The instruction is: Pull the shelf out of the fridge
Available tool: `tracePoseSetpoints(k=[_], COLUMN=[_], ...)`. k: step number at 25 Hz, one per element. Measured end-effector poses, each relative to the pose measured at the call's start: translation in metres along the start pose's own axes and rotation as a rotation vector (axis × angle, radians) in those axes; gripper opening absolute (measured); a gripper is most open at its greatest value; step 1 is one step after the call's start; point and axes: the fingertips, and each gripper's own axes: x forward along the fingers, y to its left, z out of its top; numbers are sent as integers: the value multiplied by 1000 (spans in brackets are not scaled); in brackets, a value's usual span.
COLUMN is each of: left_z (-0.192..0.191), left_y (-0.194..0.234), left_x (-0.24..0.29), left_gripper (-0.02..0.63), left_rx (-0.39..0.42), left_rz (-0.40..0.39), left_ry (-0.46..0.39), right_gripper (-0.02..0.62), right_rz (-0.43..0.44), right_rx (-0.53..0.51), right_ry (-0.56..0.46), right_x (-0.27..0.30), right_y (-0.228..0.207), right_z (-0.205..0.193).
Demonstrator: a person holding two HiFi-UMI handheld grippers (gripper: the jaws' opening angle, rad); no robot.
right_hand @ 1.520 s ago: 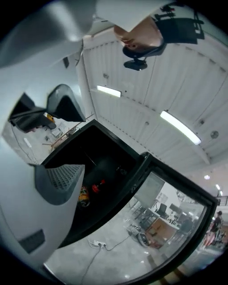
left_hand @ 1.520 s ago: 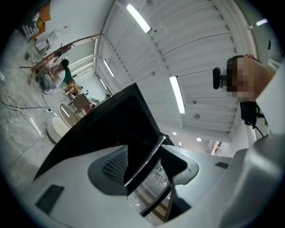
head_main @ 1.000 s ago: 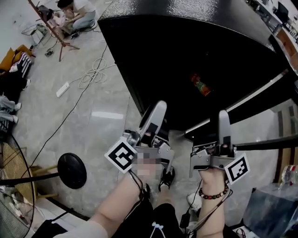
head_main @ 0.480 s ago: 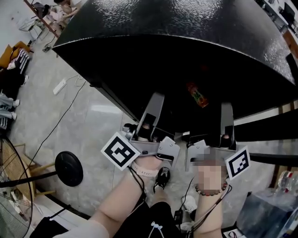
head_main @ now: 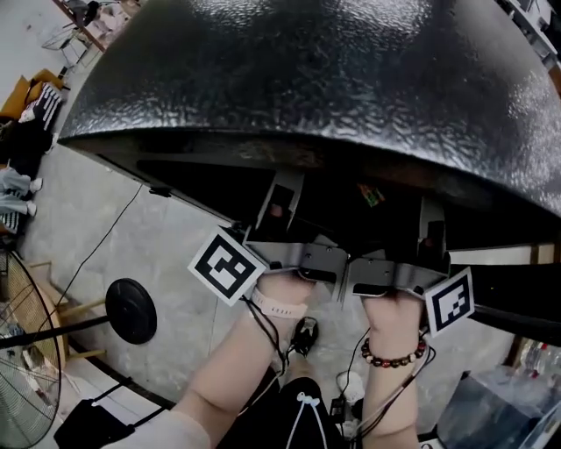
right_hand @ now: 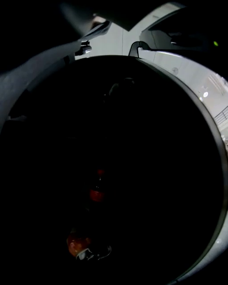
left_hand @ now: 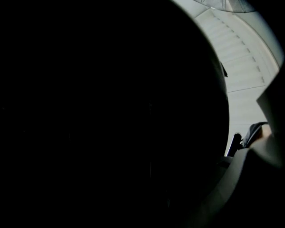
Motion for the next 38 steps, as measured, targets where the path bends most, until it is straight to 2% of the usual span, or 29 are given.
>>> tracePoseSetpoints(k=[3,9,10,12,13,14,18,23,38], left_z=[9,19,18,17,18,20,28,19,12], left_y=[1,13,12,9,8,6,9,5,-7], left_x=[8,19,21,25,26,27,25,24,-13], left_gripper=[256,235,227,190,144,92,83,57,28], left_rx=[-10,-37,-40,-47,-50,-51,-12,-78,-89], left_rz=[1,31,27,15,10,4,-50,21,39], left_ry=[-31,-48,-48,-46,-47,-50,-56,-59,-81], right_gripper=[325,320,280,117,80,76,72,55,35], right_rz=[-50,-26,-14,26,34,34,23,25,8], right_rx=[24,31,27,28,36,47,54,46,58], right_ry=[-50,-94,-97,-109,-113,-115,-114,-97,-73], right_x=[4,16,17,21,22,24,25,21,-15], right_y=[-13,-14,-12,-5,-3,-3,-6,-1,5], right_z=[4,8,9,12,12,12,11,10,2])
